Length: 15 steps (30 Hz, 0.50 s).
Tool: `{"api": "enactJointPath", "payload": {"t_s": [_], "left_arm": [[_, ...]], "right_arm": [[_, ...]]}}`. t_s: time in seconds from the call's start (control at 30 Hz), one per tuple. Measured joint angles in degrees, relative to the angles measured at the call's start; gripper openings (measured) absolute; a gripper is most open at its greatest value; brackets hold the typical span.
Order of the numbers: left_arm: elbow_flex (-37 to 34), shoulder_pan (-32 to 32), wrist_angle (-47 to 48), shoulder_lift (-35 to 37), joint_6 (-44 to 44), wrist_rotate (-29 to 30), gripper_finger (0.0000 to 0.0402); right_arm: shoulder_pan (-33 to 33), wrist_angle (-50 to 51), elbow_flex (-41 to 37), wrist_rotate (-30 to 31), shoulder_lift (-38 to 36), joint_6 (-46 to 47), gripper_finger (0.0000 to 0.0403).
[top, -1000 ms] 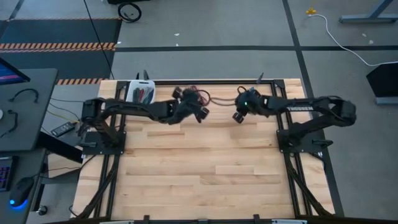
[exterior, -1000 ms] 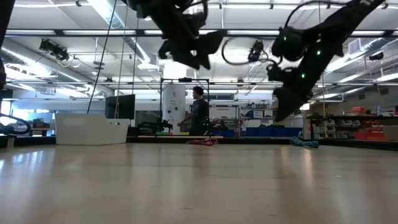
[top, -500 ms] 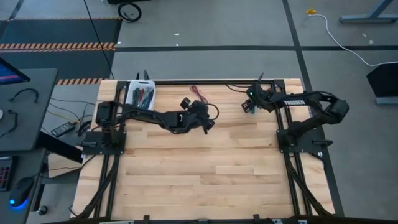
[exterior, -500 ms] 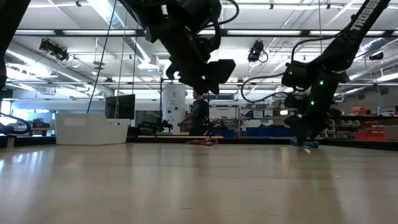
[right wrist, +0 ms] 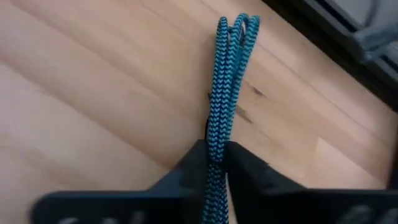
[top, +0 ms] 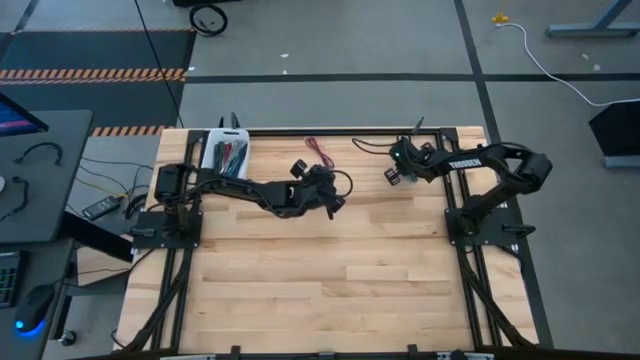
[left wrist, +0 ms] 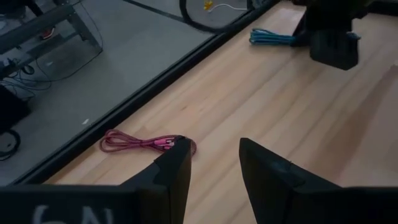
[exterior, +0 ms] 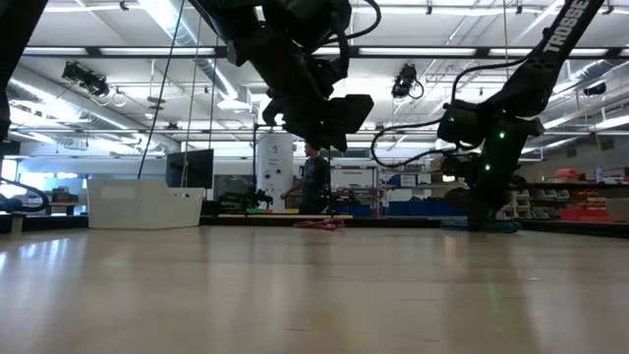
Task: Pick and place USB-C Cables
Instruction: Put the blue charger cable into the white bin
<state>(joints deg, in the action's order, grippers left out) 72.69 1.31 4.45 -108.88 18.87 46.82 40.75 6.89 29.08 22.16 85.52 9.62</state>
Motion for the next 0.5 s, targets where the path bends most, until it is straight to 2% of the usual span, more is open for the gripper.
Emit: {"api": "enactJointPath", "payload": {"t_s": [0.07, 0.23, 0.33, 0.43, 0.5], "left_arm": [[0.0, 0.0, 0.2, 0.0, 0.0, 0.1, 0.0142], [0.0, 0.0, 4.6, 0.0, 1.9, -0.3, 0.0141], [0.0, 0.0, 9.2, 0.0, 4.5, -1.7, 0.0139], [-0.4, 0.4, 10.0, 0.0, 4.9, -3.3, 0.0131], [-3.0, 0.5, 4.1, 0.1, 2.8, -4.6, 0.0124]], "right_arm": [[0.0, -1.1, 0.2, -4.4, 0.0, -0.9, 0.0021], [-2.2, -3.6, -0.3, -18.3, -2.8, -3.5, 0.0023], [-4.0, -6.3, -0.9, -30.8, -6.1, -5.4, 0.0019], [-5.5, -17.7, -2.6, -41.7, -10.1, -7.5, 0.0018], [-6.6, -25.3, -6.1, -47.5, -12.2, -7.9, 0.0018]]}}
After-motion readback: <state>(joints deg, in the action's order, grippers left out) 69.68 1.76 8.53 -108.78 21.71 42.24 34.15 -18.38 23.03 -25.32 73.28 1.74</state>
